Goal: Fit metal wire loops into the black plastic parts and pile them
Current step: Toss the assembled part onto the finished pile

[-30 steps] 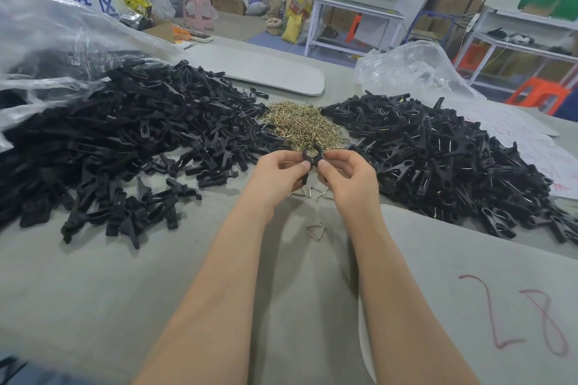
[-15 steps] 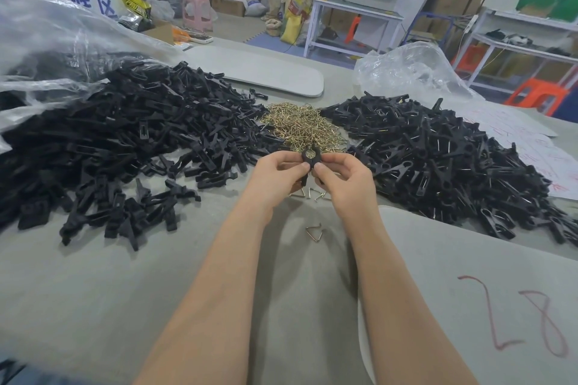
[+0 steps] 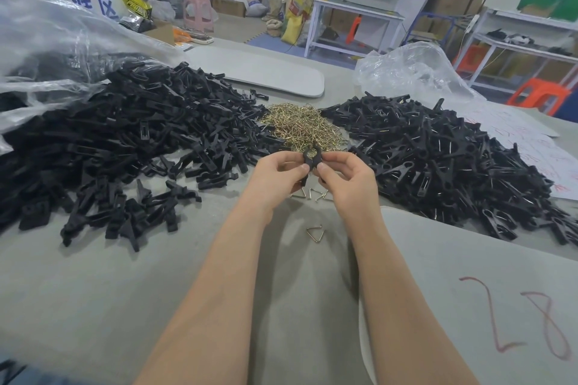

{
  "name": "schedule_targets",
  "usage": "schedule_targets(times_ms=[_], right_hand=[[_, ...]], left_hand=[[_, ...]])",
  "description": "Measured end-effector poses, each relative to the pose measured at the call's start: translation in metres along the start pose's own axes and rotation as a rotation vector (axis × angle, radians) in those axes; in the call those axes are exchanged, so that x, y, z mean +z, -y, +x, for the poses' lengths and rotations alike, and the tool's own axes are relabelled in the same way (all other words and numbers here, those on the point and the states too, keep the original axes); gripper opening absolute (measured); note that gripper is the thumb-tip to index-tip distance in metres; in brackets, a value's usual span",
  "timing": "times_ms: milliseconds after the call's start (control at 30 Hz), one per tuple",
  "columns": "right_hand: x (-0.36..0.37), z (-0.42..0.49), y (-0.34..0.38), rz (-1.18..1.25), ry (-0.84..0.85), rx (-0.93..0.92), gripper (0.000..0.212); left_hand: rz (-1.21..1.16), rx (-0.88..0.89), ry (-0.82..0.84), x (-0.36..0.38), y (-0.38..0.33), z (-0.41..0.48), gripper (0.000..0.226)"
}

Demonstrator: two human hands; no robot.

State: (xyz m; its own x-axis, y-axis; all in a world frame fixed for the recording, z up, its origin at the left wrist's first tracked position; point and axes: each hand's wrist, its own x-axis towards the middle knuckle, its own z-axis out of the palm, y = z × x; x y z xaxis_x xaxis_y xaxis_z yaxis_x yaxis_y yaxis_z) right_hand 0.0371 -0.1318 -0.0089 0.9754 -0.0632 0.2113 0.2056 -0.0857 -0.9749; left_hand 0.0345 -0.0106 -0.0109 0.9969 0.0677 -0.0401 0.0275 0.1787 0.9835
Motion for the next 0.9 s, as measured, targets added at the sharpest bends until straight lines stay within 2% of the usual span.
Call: schedule_targets(times_ms=[667, 800, 900], right_hand=[[-0.003, -0.001, 0.001, -0.069, 0.014, -0.028, 0.016], [0.000, -0.001, 0.000, -0.051, -0.007, -0.009, 0.017], [0.014, -0.002, 0.004, -0.071, -0.019, 0.047, 0.016]], left_hand=[[0.029, 0.013, -0.022, 0.003, -0.002, -0.001, 0.015], [0.033, 0.101, -0.114, 0.002, -0.009, -0.002, 0.014], [-0.122, 0.234, -0.215, -0.001, -0.027, -0.006, 0.016]])
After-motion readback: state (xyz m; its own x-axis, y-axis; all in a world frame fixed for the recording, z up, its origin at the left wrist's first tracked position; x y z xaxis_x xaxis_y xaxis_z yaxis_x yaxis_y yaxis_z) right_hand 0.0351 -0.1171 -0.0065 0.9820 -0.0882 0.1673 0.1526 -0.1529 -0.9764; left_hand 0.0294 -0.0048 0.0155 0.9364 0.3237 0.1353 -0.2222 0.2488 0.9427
